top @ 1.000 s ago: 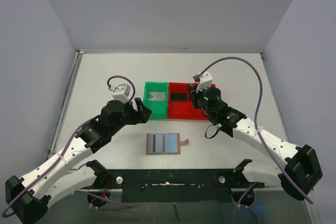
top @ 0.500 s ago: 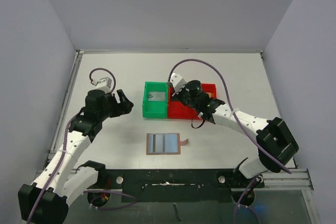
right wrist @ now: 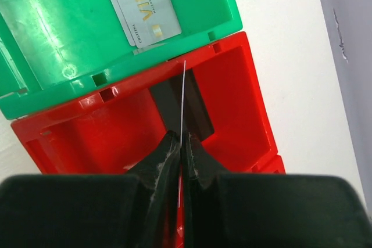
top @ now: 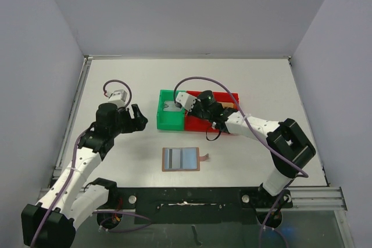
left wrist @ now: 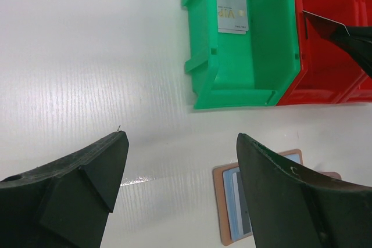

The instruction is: Take the credit cards out of the card holder

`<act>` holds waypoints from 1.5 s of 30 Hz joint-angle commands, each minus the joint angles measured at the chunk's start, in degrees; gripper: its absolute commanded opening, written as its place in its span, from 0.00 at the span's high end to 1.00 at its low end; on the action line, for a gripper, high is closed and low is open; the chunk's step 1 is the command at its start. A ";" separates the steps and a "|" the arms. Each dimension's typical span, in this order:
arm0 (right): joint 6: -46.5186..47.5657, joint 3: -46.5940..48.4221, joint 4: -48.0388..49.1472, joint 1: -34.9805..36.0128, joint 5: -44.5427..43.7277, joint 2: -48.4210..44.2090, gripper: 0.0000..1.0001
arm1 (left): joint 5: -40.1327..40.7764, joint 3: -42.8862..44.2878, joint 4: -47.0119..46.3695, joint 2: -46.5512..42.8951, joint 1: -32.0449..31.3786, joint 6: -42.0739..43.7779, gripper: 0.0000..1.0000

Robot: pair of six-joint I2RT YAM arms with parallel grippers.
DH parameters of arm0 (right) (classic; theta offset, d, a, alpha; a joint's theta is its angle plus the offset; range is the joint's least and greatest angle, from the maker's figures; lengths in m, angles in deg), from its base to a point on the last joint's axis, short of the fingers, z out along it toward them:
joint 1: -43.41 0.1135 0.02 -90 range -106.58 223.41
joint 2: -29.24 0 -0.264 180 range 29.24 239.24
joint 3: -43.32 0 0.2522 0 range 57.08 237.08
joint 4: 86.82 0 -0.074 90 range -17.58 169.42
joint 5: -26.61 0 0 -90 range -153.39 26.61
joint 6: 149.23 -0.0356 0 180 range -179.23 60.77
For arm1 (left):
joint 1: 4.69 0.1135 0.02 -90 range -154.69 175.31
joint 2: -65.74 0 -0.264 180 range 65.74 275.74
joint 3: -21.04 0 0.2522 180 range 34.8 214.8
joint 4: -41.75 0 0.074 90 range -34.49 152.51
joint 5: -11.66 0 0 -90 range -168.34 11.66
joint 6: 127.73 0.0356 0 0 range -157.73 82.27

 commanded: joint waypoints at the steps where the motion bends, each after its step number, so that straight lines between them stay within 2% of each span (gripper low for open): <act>1: 3.70 2.40 2.06 -0.11 -0.98 0.33 1.00 | -0.27 -0.38 -4.51 -1.09 -0.05 1.53 0.25; 12: 6.37 2.06 2.51 -0.65 -5.05 1.06 1.00 | -0.02 -0.43 -4.53 -1.13 -0.52 1.40 0.25; 29: 10.74 6.26 2.23 -3.43 -2.67 7.28 1.00 | 0.12 -0.52 -5.21 -0.65 -0.52 1.51 0.25; 41: 12.02 8.39 -0.73 -3.53 -2.79 11.07 0.92 | 0.62 -0.61 -5.33 -0.82 -0.38 1.82 0.25; 45: 11.42 9.28 -3.14 -3.62 -1.48 11.72 0.86 | 1.07 -0.52 -5.08 -1.01 0.03 1.93 0.25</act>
